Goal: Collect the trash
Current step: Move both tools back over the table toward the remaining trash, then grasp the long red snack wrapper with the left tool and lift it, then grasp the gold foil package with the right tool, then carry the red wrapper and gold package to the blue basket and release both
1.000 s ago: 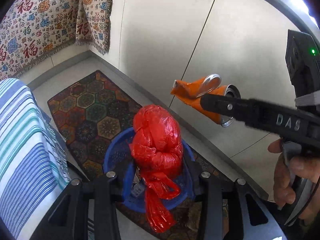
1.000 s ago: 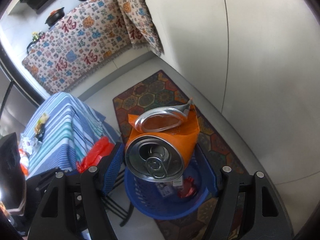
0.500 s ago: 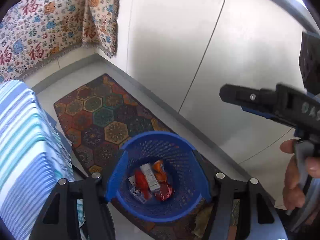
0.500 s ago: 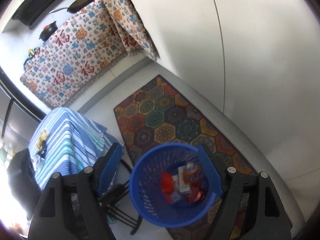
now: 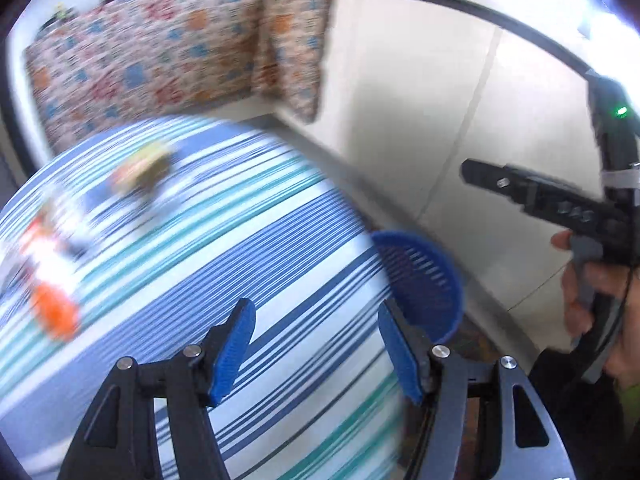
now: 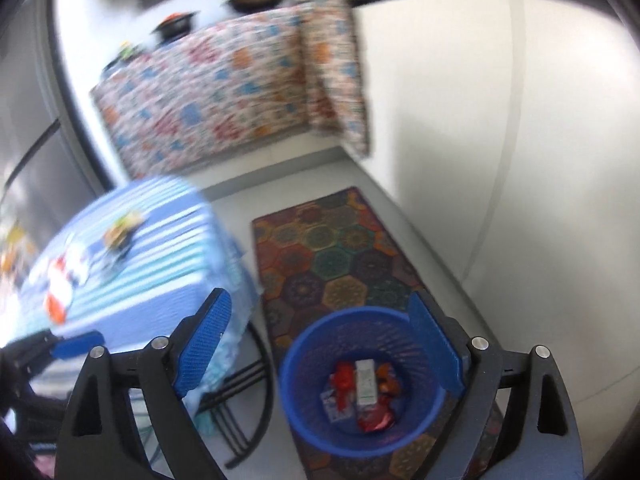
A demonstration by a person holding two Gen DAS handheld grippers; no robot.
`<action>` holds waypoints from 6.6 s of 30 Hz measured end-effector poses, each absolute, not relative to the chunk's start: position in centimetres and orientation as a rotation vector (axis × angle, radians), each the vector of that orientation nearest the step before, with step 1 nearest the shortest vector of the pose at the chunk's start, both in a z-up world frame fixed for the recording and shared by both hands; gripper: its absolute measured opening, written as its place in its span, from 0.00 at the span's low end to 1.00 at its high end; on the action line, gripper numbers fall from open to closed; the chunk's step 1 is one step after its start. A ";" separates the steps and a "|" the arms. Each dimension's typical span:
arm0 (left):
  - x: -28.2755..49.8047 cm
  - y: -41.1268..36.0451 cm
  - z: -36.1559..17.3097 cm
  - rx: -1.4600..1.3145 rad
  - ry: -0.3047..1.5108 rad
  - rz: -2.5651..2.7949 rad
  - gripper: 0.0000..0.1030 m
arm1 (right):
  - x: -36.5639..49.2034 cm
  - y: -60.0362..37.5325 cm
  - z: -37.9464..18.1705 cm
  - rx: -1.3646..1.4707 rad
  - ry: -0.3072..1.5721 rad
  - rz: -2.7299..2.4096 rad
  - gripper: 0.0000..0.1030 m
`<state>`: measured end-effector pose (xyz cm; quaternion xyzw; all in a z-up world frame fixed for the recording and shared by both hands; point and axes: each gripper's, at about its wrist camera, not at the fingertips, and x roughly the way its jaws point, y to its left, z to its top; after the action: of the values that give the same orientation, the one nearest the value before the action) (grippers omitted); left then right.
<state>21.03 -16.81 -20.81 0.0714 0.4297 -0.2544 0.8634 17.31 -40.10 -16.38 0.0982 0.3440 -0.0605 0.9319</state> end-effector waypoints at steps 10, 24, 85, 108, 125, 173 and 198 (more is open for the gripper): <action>20.9 0.1 -21.9 0.094 0.931 -0.235 0.63 | 19.8 -22.4 -19.0 0.021 0.781 0.197 0.89; 25.2 6.2 -22.7 0.061 0.912 -0.119 0.82 | 26.1 -16.5 -23.0 -0.033 0.931 0.111 0.94; 26.0 6.0 -21.6 0.006 0.919 -0.258 0.64 | 26.3 -16.4 -23.2 -0.021 0.918 0.084 1.00; 26.8 6.2 -23.0 0.059 0.893 -0.152 0.66 | 36.7 -18.6 -21.4 -0.018 1.041 0.177 0.76; 26.7 6.5 -22.9 0.030 0.891 -0.170 0.66 | 23.2 -15.6 -22.1 -0.049 0.974 0.261 0.53; 21.5 -3.9 -16.1 0.038 0.906 -0.518 0.12 | 22.2 -21.3 -17.0 -0.071 0.984 0.219 0.28; 22.9 -17.6 -16.4 0.110 0.917 -0.652 0.12 | 19.2 -31.0 -16.1 -0.016 0.895 0.070 0.28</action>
<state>22.90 -17.58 -16.38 0.0520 0.4345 -0.3091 0.8444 19.19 -31.05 -16.12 -0.0079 0.4325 0.0338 0.9010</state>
